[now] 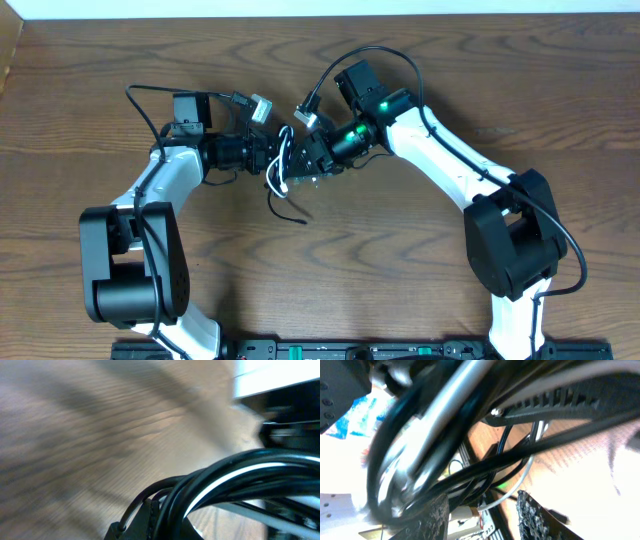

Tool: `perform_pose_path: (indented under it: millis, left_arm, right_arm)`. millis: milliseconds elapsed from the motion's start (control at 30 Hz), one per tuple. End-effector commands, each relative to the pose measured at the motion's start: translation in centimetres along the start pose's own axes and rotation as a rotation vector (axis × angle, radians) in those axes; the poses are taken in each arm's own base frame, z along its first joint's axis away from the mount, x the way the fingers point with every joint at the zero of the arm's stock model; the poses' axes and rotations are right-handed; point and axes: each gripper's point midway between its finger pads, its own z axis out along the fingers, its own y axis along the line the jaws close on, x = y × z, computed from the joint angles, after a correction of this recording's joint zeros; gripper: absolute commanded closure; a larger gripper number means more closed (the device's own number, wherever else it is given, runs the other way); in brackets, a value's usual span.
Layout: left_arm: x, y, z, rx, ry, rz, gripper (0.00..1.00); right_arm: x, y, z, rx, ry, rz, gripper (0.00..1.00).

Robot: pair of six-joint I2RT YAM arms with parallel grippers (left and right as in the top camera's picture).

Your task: Untangle cables

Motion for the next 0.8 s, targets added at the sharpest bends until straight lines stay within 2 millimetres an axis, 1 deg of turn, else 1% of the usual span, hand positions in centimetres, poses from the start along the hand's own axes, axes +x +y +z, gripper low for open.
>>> perform_pose_path:
  millis: [0,67,167,333,433,600,767]
  left_arm:
    - [0.8,2.2,-0.2,-0.146,0.031,-0.114,0.93]
    - [0.8,2.2,-0.2,-0.142,0.030,-0.114,0.93]
    - [0.8,2.2,-0.2,-0.142,0.030,-0.114,0.93]
    - [0.6,1.3,-0.1,-0.093,0.019,-0.113,0.93]
    - [0.6,1.4,-0.1,-0.095,0.020,-0.113,0.93]
    - [0.6,1.4,-0.1,-0.094,0.020,-0.113,0.93]
    - [0.6,1.4,-0.1,-0.095,0.020,-0.114,0.93]
  right_arm:
    - [0.4,0.0,0.4,-0.005,0.015,-0.017,0.60]
    - [0.2,-1.0,0.2,0.048,0.001,-0.023,0.66]
    - [-0.3,-1.5,-0.5,0.061,-0.021,-0.020,0.75]
    - [-0.7,-1.8,-1.0,0.063,-0.037,-0.020,0.75]
    - [-0.6,-1.9,-1.0,0.069,-0.032,-0.023,0.76]
    - [-0.5,-3.9,-1.9,0.158,-0.047,0.024,0.76]
    - [-0.4,-3.9,-2.0,0.154,-0.042,0.006,0.74]
